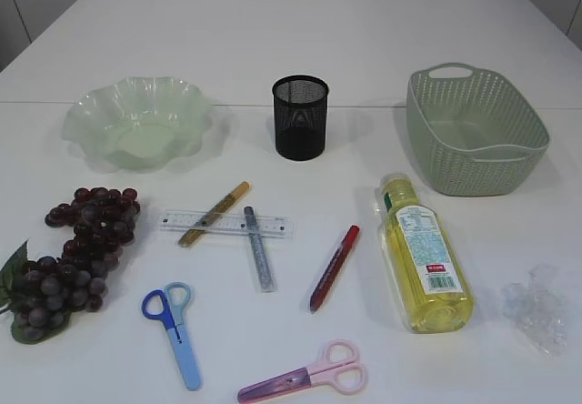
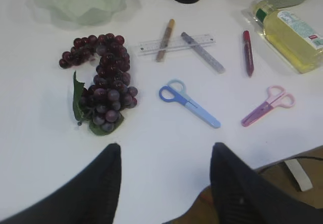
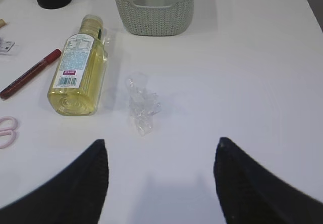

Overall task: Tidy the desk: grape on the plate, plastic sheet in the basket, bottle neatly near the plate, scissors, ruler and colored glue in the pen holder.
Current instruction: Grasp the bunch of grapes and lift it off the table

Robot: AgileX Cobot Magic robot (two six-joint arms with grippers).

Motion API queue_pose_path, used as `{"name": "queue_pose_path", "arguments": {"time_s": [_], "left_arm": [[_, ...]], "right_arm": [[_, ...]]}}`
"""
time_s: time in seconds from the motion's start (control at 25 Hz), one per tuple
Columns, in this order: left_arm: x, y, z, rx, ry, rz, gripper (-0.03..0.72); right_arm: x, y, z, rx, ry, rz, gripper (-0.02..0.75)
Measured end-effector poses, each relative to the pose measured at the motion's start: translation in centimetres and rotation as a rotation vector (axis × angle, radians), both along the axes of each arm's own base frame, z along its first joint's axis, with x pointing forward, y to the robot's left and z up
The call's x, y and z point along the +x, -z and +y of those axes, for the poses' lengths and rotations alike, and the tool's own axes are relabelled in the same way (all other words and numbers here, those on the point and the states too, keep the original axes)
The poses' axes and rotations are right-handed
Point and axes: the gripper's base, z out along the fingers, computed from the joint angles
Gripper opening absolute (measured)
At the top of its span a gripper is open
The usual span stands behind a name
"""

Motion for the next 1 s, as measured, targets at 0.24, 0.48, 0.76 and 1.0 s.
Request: {"name": "queue_pose_path", "arguments": {"time_s": [0.24,0.48,0.76,1.0], "left_arm": [[4.1,-3.3,-0.5,-0.019,-0.017,0.178,0.415],[8.4,-4.4,-1.0,0.004,-0.011,0.348,0.415],[11.6,-4.7,-0.9,0.047,-0.043,0.375,0.415],[13.7,-4.4,-0.9,0.083,-0.055,0.423,0.415]], "right_arm": [[0.0,0.0,0.0,0.0,0.0,0.0,0.512],[0.0,0.0,0.0,0.0,0.0,0.0,0.512],[0.0,0.0,0.0,-0.002,0.001,0.002,0.512],[0.7,-1.3,0.2,0.049,0.008,0.153,0.512]]}}
